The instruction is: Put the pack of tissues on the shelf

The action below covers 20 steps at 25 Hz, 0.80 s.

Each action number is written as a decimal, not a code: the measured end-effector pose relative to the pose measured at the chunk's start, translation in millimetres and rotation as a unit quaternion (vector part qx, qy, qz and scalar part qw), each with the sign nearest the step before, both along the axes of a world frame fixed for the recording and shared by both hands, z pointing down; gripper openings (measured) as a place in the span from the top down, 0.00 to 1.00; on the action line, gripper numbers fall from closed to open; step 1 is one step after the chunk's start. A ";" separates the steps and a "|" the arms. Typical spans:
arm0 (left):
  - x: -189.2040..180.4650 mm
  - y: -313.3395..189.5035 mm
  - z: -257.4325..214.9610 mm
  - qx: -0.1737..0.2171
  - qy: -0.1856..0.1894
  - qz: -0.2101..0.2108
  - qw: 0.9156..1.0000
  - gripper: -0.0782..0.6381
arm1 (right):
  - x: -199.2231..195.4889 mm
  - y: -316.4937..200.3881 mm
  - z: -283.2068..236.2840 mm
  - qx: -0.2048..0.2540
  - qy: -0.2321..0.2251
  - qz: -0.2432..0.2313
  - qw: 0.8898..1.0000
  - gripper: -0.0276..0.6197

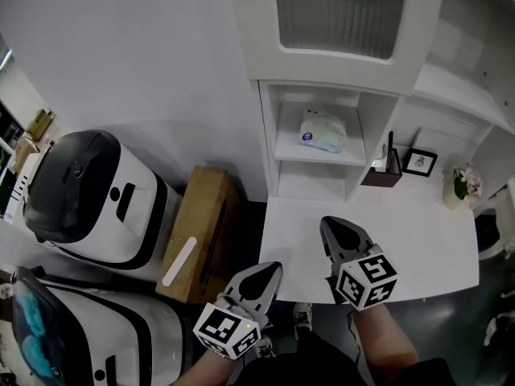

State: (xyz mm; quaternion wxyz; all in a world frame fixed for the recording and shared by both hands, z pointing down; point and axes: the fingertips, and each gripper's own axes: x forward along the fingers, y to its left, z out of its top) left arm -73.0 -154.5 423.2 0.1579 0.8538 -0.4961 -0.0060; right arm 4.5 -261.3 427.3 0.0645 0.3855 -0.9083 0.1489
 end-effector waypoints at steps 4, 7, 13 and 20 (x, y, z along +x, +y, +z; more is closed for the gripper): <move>-6.8 24.0 -5.1 0.007 0.004 0.011 1.000 0.89 | -6.2 33.9 -5.6 0.000 -0.004 0.005 1.000 0.95; -11.9 40.5 -8.4 0.013 0.005 0.017 1.000 0.89 | -9.3 56.1 -10.5 0.004 -0.006 0.011 1.000 0.95; -18.0 74.3 -14.8 0.024 0.008 0.036 0.999 0.89 | -13.5 101.4 -19.4 0.012 -0.005 0.023 1.000 0.95; -20.6 109.1 -15.9 0.026 0.012 0.062 0.998 0.89 | -10.8 150.1 -25.3 0.017 -0.005 0.045 0.999 0.95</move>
